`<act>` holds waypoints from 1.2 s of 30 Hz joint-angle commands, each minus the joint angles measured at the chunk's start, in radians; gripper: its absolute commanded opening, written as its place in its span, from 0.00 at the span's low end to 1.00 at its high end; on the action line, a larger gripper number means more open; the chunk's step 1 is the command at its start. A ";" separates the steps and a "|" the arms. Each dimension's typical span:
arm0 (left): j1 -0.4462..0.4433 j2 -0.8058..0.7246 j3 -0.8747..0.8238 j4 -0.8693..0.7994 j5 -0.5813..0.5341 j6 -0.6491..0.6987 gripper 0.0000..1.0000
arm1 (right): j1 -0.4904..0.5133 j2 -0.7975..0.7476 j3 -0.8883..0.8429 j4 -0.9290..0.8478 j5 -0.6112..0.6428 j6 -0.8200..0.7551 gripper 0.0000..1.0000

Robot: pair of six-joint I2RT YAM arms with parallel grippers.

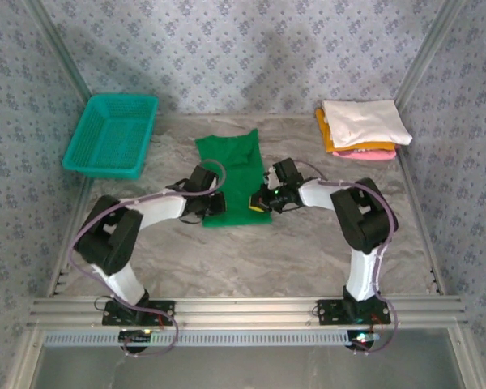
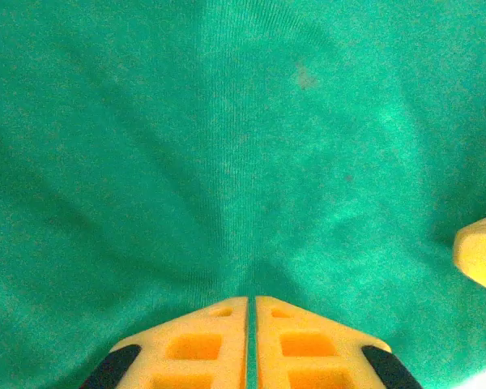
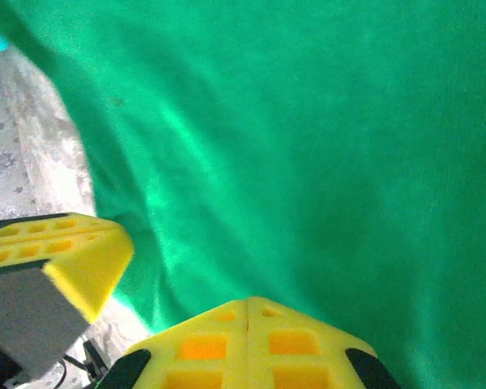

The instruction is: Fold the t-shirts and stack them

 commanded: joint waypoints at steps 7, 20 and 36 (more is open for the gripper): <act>0.112 -0.447 -0.275 -0.093 -0.012 -0.025 0.34 | -0.116 -0.351 -0.239 -0.079 0.082 -0.039 0.15; 0.203 -0.342 -0.432 0.114 0.224 -0.079 0.57 | -0.161 -0.232 -0.351 0.108 -0.029 0.059 0.39; 0.141 -0.189 -0.314 0.219 0.252 -0.106 0.55 | -0.094 -0.113 -0.316 0.240 -0.054 0.132 0.40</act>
